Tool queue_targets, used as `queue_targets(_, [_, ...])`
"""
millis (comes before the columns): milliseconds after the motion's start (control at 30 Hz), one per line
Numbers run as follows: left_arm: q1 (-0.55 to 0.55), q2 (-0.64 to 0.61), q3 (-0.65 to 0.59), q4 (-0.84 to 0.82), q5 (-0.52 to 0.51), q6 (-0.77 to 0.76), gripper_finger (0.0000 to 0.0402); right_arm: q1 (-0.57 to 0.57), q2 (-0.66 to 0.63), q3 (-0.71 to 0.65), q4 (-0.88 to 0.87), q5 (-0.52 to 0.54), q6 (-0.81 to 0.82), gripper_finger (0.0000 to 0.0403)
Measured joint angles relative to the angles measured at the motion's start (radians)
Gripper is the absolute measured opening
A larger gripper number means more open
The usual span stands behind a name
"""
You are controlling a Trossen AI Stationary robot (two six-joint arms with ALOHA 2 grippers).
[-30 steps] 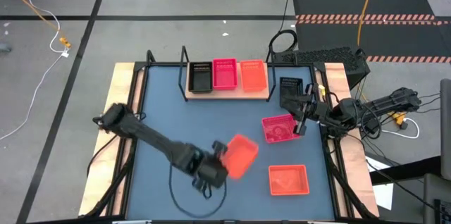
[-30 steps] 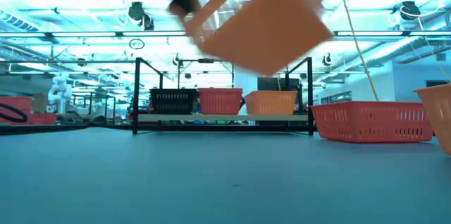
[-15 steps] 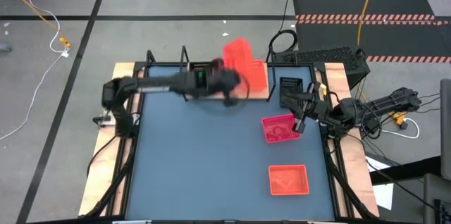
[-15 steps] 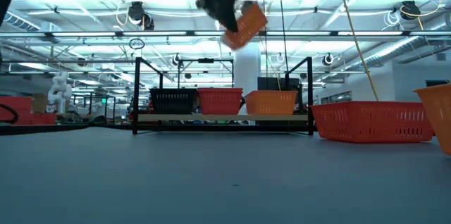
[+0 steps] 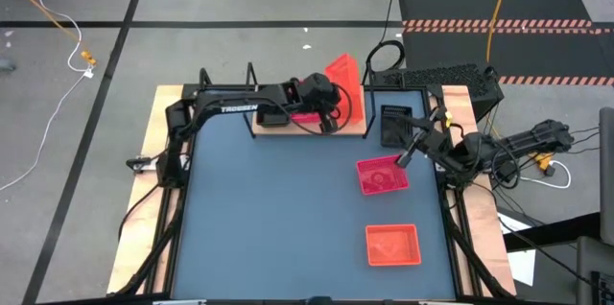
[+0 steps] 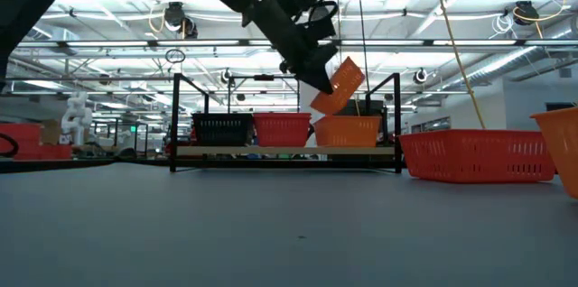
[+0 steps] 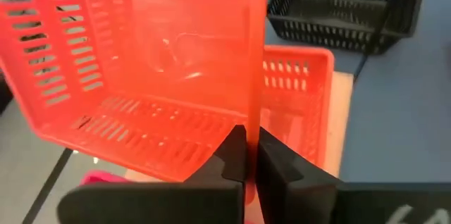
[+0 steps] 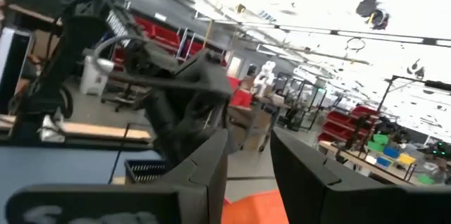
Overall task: Stack baskets on shelf by color
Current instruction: Stack the left orange bin on top of the other orange bin on the shelf
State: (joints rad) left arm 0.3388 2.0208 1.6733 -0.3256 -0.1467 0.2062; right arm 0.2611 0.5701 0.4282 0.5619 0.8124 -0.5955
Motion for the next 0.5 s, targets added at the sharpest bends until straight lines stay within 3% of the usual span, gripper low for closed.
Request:
queue_targets(133, [-0.017,0.002,0.000,-0.052,-0.002,-0.003,0.0013,-0.010,0.000,0.000,0.027,0.000,-0.001,0.0105])
queue_targets(500, [-0.040,0.003,0.000,-0.089,-0.011,-0.033,0.0127,-0.013,0.000,0.000,0.108,-0.001,-0.022,0.0105])
